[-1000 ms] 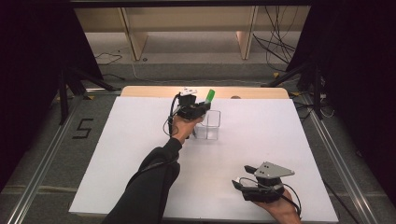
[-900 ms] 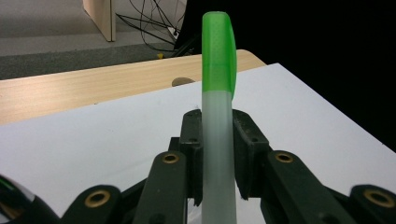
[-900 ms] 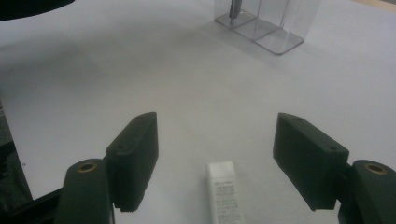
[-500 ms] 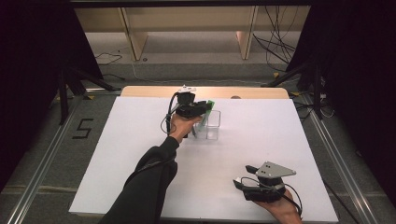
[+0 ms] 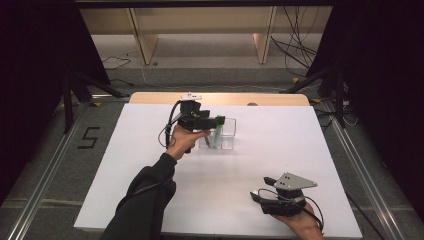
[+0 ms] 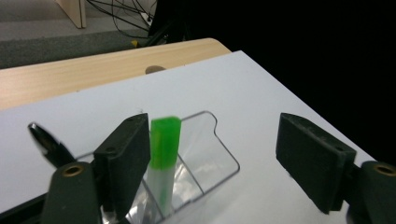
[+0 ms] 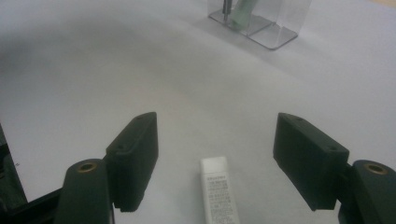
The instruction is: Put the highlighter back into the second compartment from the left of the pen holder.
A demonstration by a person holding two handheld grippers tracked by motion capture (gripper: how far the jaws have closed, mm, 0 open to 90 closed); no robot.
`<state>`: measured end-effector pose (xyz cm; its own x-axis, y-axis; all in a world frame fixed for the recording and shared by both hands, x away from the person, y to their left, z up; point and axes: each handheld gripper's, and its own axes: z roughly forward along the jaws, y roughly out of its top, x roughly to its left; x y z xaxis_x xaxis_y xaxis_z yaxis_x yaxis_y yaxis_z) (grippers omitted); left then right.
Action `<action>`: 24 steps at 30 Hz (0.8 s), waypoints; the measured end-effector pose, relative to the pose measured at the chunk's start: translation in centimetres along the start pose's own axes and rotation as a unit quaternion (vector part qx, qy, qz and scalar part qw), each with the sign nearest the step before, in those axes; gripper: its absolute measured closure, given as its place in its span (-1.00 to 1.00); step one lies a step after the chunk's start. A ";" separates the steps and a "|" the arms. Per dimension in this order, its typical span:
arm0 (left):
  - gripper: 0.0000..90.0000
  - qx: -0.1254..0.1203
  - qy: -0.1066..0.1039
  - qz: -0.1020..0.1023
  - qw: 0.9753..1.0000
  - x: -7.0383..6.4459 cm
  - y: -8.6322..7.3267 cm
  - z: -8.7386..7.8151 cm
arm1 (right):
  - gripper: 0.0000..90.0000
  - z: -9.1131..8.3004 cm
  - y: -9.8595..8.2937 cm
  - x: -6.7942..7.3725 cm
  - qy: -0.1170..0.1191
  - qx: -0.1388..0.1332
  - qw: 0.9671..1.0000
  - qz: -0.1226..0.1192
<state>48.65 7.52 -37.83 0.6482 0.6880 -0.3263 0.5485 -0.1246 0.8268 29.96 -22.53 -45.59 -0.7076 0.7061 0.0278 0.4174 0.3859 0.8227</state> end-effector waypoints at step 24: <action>-0.63 -0.002 -0.021 0.006 1.000 1.2 -6.8 -4.8 | -0.29 0.1 -0.1 -0.5 -0.011 0.021 1.000 0.008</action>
<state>43.13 12.67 -41.67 0.6760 0.6565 -0.3347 0.5386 -0.1303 0.8324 30.33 -22.83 -45.77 -0.6876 0.7256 0.0286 0.4526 0.3974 0.7982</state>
